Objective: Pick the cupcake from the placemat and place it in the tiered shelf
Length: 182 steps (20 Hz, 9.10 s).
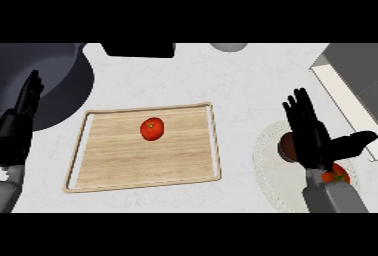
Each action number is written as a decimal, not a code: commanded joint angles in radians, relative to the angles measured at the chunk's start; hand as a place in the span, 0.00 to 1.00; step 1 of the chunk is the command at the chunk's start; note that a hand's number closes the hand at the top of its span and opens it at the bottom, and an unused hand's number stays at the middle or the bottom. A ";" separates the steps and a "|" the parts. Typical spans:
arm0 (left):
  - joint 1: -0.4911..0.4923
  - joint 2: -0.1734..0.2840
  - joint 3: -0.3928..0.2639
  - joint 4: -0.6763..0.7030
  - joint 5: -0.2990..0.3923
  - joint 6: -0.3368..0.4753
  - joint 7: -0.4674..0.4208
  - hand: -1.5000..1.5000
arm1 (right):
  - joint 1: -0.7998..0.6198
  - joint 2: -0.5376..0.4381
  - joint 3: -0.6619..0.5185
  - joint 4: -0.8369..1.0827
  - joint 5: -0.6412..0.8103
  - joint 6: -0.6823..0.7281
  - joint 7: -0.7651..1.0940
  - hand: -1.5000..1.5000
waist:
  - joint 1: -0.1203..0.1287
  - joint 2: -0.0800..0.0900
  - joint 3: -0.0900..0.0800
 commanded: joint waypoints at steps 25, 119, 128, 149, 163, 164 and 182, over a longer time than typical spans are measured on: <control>-0.074 -0.199 -0.008 -0.012 0.222 -0.136 0.239 0.50 | 0.146 -0.630 -0.104 -0.232 0.196 0.173 0.420 0.00 | -0.047 0.028 -0.008; -0.059 -0.349 0.187 -0.046 0.050 -0.287 0.307 0.50 | -0.178 0.190 0.284 -0.344 1.344 0.129 0.717 1.00 | -0.058 0.019 0.000; -0.093 -0.334 0.219 0.029 0.063 -0.325 0.279 0.50 | -0.314 0.105 0.063 -0.690 1.308 0.396 0.994 1.00 | -0.054 0.023 -0.001; -0.120 -0.362 0.212 -0.007 0.030 -0.311 0.316 0.50 | -0.409 -0.290 -0.611 -0.257 1.025 0.458 0.678 1.00 | -0.042 0.029 0.000; -0.116 -0.361 0.235 0.024 0.020 -0.337 0.303 0.50 | -0.388 -0.468 -0.718 0.135 0.943 0.379 0.341 1.00 | -0.038 0.030 0.000; -0.169 -0.394 0.216 0.020 0.006 -0.287 0.357 0.50 | -0.315 -0.435 -0.745 0.059 0.901 0.392 0.333 1.00 | -0.045 0.028 0.000; -0.097 -0.393 0.224 0.010 0.000 -0.345 0.262 0.50 | -0.470 -0.541 -0.819 0.654 0.929 0.022 -0.034 0.00 | -0.021 0.035 0.002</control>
